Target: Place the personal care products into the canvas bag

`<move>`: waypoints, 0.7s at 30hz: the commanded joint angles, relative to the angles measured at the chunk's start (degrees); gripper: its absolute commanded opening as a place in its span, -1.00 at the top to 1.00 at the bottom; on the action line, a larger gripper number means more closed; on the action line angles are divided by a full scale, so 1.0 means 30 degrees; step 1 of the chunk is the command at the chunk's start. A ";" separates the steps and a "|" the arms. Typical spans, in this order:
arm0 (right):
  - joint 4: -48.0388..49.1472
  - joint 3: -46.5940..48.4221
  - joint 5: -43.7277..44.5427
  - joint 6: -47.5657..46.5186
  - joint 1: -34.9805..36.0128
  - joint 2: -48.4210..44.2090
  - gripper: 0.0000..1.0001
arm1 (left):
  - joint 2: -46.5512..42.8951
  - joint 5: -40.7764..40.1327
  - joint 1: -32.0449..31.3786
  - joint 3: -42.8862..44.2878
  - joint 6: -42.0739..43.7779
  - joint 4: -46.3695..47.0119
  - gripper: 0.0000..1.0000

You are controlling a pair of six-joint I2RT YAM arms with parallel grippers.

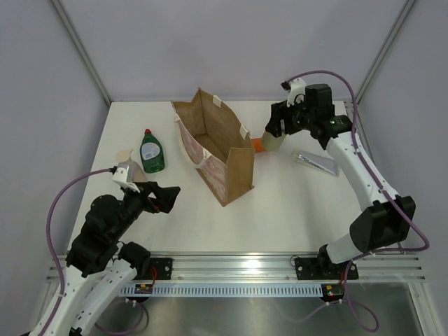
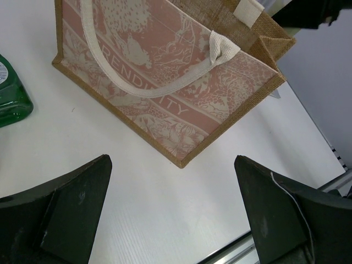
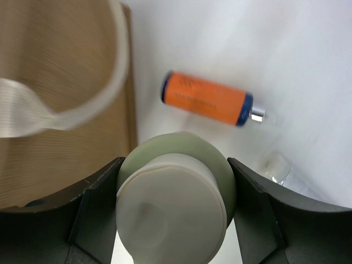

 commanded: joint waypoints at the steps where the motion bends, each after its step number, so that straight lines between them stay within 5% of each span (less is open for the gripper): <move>1: 0.0254 0.3826 -0.2805 -0.0169 -0.0006 -0.2185 1.00 | -0.0456 0.0021 0.0013 0.0101 -0.0267 0.0082 -0.98; 11: -0.0278 1.4310 -0.5355 0.2761 0.1485 0.1562 1.00 | -0.0163 -0.1093 0.0013 0.0834 -0.0296 -0.0770 -0.98; 21: -0.0042 1.4352 -0.4302 0.2178 0.6086 0.5167 1.00 | -0.0017 -0.2001 0.0013 0.0395 -0.1291 -0.1179 -0.98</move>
